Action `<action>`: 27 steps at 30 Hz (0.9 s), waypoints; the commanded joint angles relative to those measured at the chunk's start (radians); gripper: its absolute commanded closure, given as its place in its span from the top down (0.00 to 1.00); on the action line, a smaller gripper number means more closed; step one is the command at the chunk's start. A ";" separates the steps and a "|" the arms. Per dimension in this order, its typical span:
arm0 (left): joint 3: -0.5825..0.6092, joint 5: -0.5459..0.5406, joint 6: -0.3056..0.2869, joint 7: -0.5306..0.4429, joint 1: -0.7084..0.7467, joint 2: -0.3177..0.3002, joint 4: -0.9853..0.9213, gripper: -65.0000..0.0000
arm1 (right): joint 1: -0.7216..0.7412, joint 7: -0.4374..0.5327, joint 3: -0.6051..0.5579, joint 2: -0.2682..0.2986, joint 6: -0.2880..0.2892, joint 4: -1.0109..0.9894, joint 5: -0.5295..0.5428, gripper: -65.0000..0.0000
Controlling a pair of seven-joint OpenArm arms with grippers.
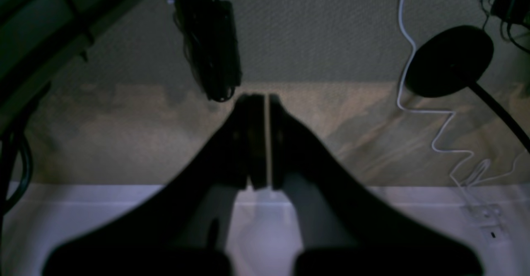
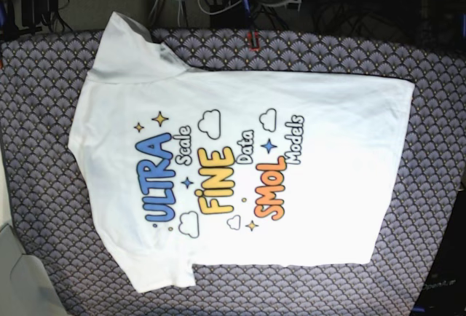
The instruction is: Fold the T-shirt properly
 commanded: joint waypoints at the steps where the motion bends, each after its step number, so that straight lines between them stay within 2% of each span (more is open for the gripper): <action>1: -0.002 0.003 -0.005 0.000 0.004 0.002 0.000 0.01 | -0.012 -0.006 -0.002 -0.001 0.010 -0.001 0.005 0.00; 8: -0.002 0.003 -0.006 -0.006 0.027 -0.002 0.035 0.01 | -0.035 0.000 -0.001 -0.001 0.010 0.013 0.005 0.00; 14: -0.002 0.003 -0.006 0.003 0.093 -0.004 0.152 0.01 | -0.112 -0.007 0.001 -0.003 0.010 0.164 0.005 0.00; 27: -0.002 0.003 -0.005 0.006 0.095 -0.005 0.153 0.01 | -0.118 -0.009 0.001 -0.003 0.010 0.173 0.005 0.00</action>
